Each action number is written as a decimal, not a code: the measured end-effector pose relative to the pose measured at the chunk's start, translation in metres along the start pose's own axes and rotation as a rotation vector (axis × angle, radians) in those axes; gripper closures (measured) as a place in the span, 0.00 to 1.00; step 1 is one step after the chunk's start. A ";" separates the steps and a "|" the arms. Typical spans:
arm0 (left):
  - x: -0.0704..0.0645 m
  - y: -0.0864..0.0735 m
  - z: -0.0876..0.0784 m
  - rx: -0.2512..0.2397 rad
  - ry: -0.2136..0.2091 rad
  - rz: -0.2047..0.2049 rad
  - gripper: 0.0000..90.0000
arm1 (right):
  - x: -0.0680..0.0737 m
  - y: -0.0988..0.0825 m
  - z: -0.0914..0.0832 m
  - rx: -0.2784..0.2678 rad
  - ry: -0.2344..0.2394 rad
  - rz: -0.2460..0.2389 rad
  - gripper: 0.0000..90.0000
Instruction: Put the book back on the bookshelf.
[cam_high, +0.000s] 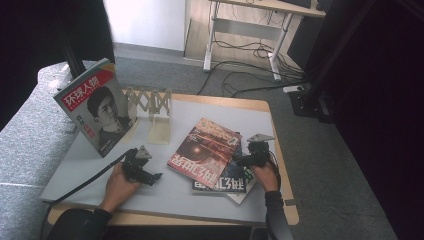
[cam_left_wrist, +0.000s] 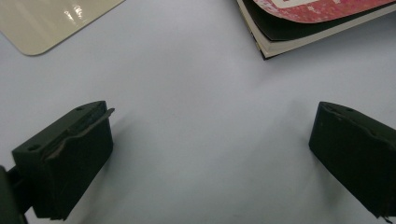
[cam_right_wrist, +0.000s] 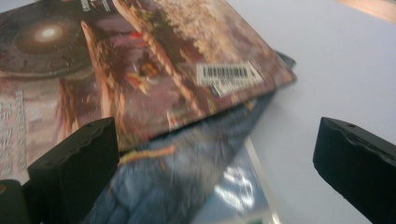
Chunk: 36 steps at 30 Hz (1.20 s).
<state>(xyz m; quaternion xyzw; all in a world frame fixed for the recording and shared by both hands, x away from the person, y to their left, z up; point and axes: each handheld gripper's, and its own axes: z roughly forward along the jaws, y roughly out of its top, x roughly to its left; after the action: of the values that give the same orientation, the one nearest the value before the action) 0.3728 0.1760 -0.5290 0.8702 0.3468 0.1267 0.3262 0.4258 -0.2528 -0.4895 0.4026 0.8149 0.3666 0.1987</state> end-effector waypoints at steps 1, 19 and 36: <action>0.000 0.000 0.000 0.000 0.000 0.000 0.00 | 0.000 0.003 0.003 0.006 0.007 0.000 0.00; 0.000 0.000 0.000 0.000 0.000 0.000 0.00 | -0.012 0.033 0.057 0.040 0.058 -0.019 0.00; 0.000 0.000 0.000 0.000 0.000 0.000 0.00 | -0.023 0.043 0.076 0.058 0.093 0.024 0.01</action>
<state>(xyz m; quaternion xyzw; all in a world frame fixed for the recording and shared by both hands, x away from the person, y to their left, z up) 0.3728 0.1760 -0.5290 0.8701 0.3468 0.1270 0.3262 0.5078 -0.2206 -0.5059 0.4004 0.8288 0.3632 0.1445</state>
